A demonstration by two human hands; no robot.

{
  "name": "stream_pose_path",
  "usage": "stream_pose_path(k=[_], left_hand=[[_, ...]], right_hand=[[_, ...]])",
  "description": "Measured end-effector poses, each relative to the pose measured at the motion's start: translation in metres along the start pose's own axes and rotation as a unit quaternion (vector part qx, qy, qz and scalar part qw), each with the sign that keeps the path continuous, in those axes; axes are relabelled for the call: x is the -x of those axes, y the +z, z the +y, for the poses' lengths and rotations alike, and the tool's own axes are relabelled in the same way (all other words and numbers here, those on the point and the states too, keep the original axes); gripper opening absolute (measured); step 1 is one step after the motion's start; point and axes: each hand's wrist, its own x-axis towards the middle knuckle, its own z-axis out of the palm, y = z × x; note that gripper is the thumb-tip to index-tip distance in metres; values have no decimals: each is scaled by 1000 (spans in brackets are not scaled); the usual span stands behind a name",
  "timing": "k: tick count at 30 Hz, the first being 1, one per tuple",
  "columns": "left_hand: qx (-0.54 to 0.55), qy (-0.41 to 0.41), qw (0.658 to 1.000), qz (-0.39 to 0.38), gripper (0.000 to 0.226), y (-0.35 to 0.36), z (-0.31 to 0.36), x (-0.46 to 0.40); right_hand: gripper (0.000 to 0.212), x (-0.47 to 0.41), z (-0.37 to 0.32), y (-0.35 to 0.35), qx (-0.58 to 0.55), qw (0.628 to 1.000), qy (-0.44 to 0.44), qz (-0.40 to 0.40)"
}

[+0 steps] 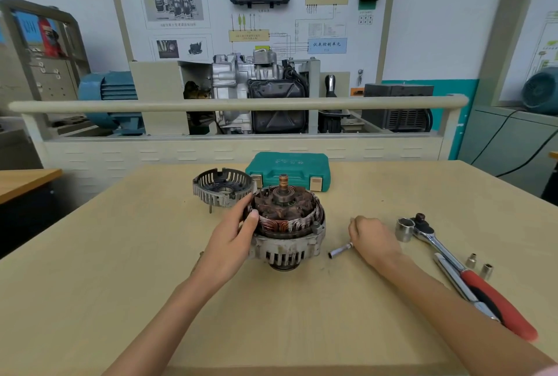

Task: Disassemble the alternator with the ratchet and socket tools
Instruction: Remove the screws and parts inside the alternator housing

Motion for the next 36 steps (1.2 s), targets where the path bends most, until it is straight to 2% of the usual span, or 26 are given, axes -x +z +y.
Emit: stream_pose_path(k=[4, 6, 8, 10, 12, 13, 15, 18, 20, 22, 29, 31, 33, 36], left_hand=[[-13, -9, 1000, 14, 44, 1, 3, 3], [-26, -1, 999, 22, 41, 3, 4, 2], [-27, -1, 999, 23, 37, 3, 4, 2], [-14, -12, 1000, 20, 38, 3, 4, 3], [-4, -20, 999, 27, 41, 4, 6, 5], [-1, -20, 999, 37, 41, 6, 7, 6], [1, -23, 998, 58, 40, 11, 10, 8], [-4, -29, 999, 37, 50, 13, 12, 13], [-5, -24, 1000, -5, 56, 12, 13, 15], [6, -23, 999, -32, 56, 11, 15, 16], [-40, 15, 999, 2, 52, 23, 10, 11], [-38, 22, 999, 16, 58, 25, 7, 12], [-35, 31, 998, 31, 60, 26, 5, 13], [-53, 52, 996, 52, 47, 24, 2, 12]], right_hand=[[52, -7, 4, -12, -147, 988, 52, -2], [55, -10, 3, -20, -260, 958, 117, -32], [52, -15, 1, -29, -383, 895, 197, -113], [43, -19, 3, -40, -445, 823, 258, -241], [39, -22, 5, -50, -485, 751, 281, -350], [42, -23, 6, -53, -501, 726, 283, -376], [45, -22, 5, -57, -531, 702, 283, -380], [39, -22, -2, -66, -607, 681, 270, -308], [35, -22, -9, -77, -616, 709, 229, -256], [32, -22, -20, -89, -581, 765, 175, -214], [26, -10, -67, -114, -422, 902, 43, -76], [34, -5, -78, -115, -341, 940, -19, -28], [39, 0, -87, -117, -289, 955, -66, 9], [38, 6, -96, -118, -222, 967, -118, 34]])
